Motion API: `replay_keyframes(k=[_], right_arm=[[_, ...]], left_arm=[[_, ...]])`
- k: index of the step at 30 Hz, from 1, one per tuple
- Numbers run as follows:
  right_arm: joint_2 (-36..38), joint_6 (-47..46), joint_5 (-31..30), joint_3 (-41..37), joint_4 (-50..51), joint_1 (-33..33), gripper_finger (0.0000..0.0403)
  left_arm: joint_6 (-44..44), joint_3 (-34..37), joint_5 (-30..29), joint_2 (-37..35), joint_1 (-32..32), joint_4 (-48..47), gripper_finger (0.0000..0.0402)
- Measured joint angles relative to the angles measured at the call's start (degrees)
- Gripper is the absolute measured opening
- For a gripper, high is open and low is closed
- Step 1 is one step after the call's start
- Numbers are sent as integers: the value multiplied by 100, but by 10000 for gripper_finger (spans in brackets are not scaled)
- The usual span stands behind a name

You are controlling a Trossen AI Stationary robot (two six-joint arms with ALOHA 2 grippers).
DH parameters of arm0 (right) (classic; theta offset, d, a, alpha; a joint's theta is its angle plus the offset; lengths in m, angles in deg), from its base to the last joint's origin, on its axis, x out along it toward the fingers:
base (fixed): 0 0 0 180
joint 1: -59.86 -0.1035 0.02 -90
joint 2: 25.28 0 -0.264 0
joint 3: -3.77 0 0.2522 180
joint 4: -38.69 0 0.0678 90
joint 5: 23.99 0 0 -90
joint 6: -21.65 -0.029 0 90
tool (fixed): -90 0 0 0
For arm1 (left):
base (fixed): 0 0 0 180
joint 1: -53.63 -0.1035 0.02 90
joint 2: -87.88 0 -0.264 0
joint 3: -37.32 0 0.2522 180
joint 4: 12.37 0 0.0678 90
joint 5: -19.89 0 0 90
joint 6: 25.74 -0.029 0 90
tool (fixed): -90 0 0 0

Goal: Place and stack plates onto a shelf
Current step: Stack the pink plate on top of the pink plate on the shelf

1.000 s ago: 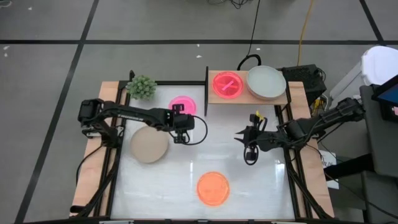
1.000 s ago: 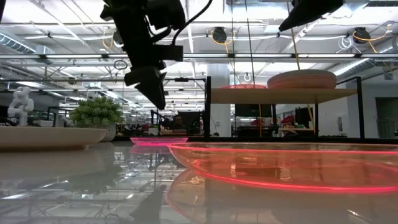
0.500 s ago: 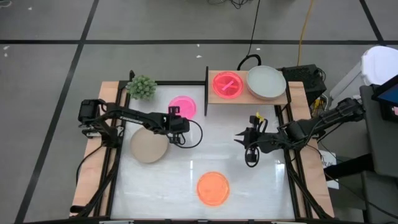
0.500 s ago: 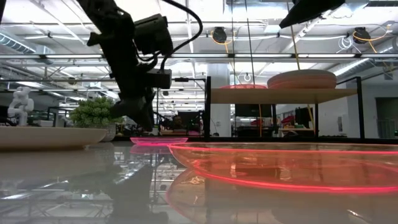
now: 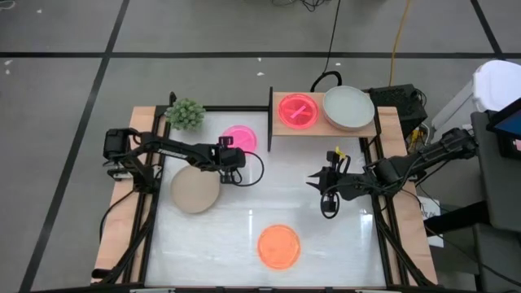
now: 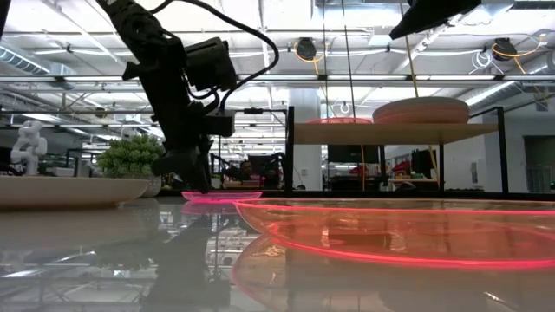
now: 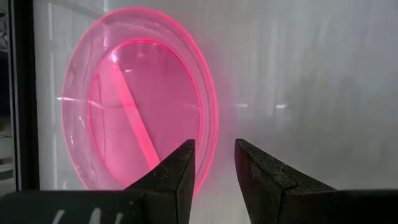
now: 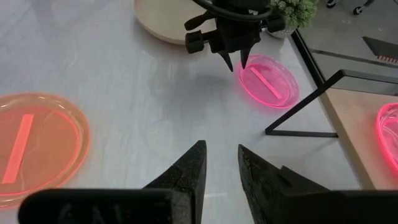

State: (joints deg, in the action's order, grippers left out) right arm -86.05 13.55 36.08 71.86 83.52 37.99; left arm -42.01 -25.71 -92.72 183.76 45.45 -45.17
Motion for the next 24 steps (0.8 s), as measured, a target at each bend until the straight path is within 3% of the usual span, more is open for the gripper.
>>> replay_keyframes(k=[24], right_arm=[[0,-20,13,0,0,0,77]], left_arm=[[-357,8,-44,212,-203,199,120]])
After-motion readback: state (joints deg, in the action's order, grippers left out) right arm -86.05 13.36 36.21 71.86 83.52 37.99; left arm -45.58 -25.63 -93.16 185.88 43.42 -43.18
